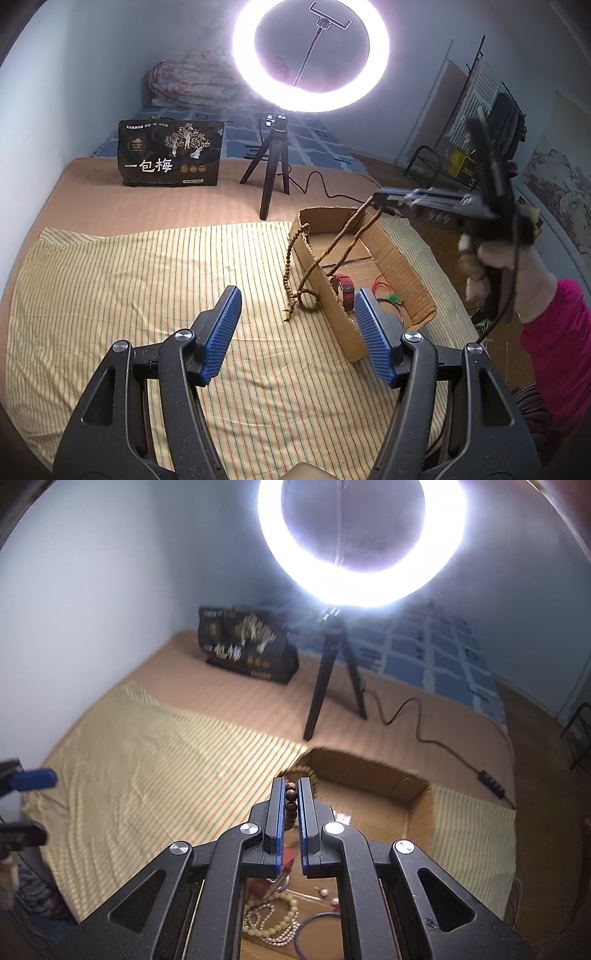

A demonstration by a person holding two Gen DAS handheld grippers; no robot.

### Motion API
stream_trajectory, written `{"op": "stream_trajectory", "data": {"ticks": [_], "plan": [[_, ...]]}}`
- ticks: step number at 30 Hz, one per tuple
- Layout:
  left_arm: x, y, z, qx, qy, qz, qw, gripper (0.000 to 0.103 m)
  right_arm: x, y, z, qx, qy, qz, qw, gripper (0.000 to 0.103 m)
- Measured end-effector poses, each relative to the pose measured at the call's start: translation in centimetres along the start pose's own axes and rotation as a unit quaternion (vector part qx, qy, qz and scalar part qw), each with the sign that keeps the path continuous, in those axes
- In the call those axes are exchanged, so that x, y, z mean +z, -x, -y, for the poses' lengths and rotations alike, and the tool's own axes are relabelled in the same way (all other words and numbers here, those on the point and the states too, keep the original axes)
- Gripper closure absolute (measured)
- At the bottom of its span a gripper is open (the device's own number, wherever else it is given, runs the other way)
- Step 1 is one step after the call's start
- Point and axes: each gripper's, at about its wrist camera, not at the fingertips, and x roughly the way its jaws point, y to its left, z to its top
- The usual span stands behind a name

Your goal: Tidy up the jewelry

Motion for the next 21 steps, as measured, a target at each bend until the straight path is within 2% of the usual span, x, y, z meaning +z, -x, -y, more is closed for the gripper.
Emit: {"op": "stream_trajectory", "data": {"ticks": [21], "plan": [[0.2,-0.8,1.1,-0.007,-0.004,-0.005,1.0,0.038,6.3,12.3,3.6,-0.053,-0.017,0.127,0.99,0.098]]}}
